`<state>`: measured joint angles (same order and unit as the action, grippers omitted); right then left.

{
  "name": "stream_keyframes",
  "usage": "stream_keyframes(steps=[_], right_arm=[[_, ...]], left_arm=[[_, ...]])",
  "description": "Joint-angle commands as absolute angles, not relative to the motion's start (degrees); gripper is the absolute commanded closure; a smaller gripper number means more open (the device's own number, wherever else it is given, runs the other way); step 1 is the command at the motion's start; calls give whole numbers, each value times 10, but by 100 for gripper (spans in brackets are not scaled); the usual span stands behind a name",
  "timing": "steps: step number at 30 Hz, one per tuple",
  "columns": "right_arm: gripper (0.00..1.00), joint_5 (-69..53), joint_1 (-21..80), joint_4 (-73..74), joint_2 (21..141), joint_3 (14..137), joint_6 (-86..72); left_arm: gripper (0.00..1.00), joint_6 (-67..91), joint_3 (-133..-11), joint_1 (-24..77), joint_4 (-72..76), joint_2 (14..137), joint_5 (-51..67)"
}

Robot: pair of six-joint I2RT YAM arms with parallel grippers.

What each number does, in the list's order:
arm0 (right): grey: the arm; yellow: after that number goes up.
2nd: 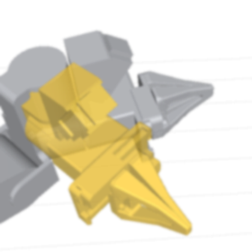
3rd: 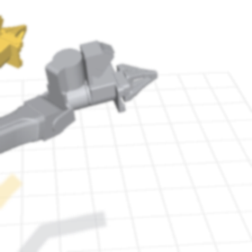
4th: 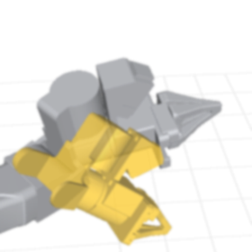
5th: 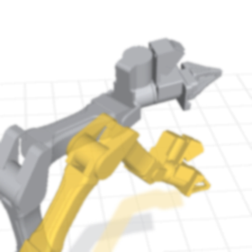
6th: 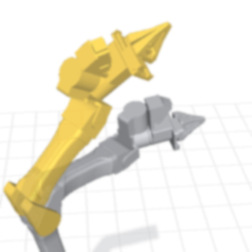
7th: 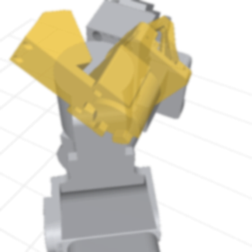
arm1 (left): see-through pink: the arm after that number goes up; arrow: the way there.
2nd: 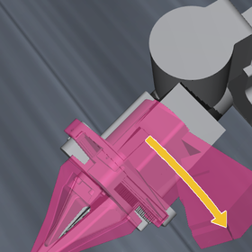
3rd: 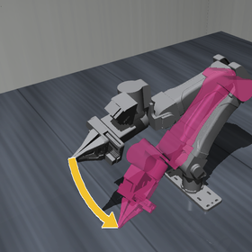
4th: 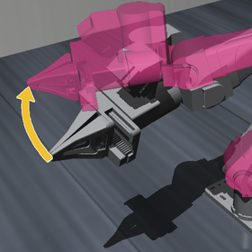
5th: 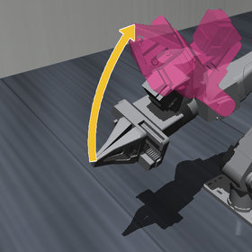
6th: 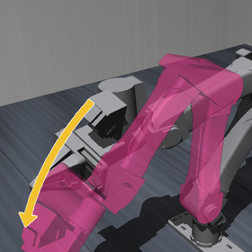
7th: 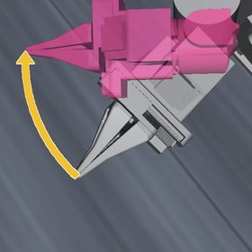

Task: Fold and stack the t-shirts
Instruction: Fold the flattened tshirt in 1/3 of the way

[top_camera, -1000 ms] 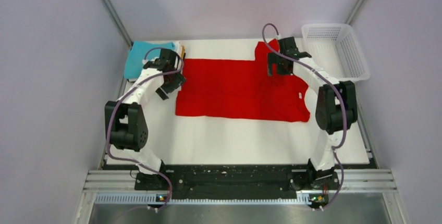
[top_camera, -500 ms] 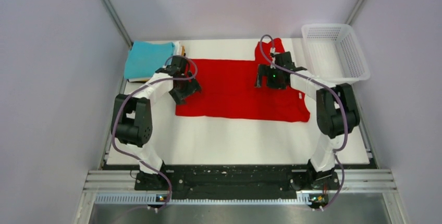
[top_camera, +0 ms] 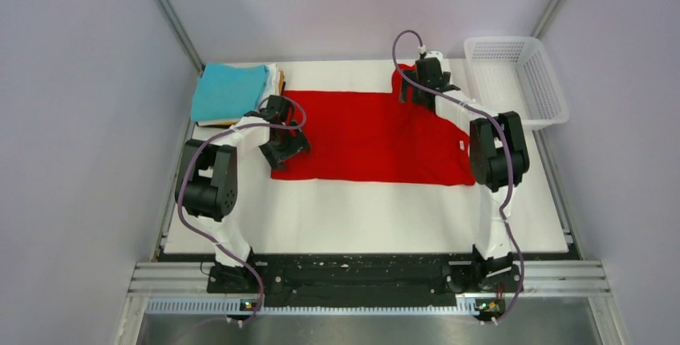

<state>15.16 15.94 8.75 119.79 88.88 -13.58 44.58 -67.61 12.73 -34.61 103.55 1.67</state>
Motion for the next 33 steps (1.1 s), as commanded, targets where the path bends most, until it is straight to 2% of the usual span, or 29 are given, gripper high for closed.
stream_keyframes(steps=[1, 6, 10, 15, 25, 29, 33], right_arm=[[1, 165, 161, 88, 1195, 922, -111], [1, 117, 175, 105, 1082, 816, -129], [1, 137, 193, 121, 990, 697, -178], [1, 81, 196, 69, 888, 539, -218], [1, 120, 196, 122, 827, 390, -286], [1, 83, 196, 205, 764, 340, -329], [1, 41, 196, 268, 662, 288, -372]], left_arm=[[13, 431, -675, 124, -341, 1055, -16], [13, 428, -673, 124, -339, 1049, -23], [13, 432, -664, 124, -336, 1048, -21], [13, 438, -634, 124, -327, 1032, -39], [13, 478, -529, 128, -289, 976, -47], [14, 498, -467, 139, -282, 924, -33], [14, 550, -418, 175, -336, 858, -62]])
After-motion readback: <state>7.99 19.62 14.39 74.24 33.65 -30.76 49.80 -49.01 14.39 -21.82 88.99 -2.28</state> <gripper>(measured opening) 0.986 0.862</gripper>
